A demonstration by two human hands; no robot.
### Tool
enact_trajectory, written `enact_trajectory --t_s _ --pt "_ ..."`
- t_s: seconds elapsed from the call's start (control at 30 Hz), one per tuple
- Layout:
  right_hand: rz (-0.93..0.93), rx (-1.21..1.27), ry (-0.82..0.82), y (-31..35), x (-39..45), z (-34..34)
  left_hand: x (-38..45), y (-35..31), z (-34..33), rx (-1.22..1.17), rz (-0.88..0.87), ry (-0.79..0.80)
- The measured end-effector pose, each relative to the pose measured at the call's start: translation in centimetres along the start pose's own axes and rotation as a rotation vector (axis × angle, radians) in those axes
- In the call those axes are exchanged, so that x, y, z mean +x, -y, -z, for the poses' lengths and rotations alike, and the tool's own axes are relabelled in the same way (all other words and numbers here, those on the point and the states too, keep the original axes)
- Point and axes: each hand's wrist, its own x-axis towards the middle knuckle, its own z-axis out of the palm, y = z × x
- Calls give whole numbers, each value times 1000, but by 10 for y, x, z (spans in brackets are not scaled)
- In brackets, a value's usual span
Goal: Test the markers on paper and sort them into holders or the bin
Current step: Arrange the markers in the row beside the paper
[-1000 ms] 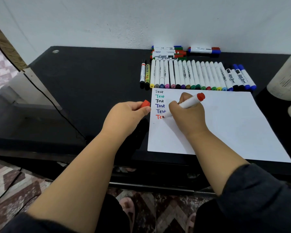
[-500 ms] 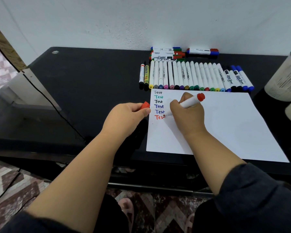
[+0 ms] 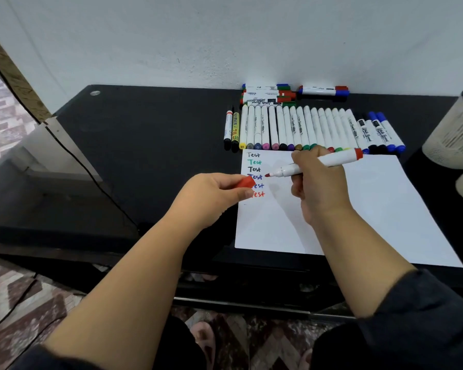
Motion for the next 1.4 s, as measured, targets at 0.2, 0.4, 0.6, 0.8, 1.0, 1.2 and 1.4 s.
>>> enact_trajectory --t_s 0.2,0.4,0.6,0.8,1.0,1.2,1.4 --pt "7 -21 55 1 -7 -3 -4 -4 -3 28 -28 44" --pt "-16 -83 192 0 -17 -8 -8 -7 -5 39 -68 66" --pt "-81 7 301 10 -22 -8 -10 -10 1 -13 -80 -15" --pt "-165 42 152 14 -23 -15 -14 -16 -4 -20 -56 -10" --pt "-208 48 136 11 -21 -19 -13 -17 -9 29 -57 -60" --pt "-194 9 140 9 -20 -20 -13 -19 -9 77 -47 -37" --pt "-166 -77 115 13 -19 -21 -10 -20 -10 21 -57 -59"
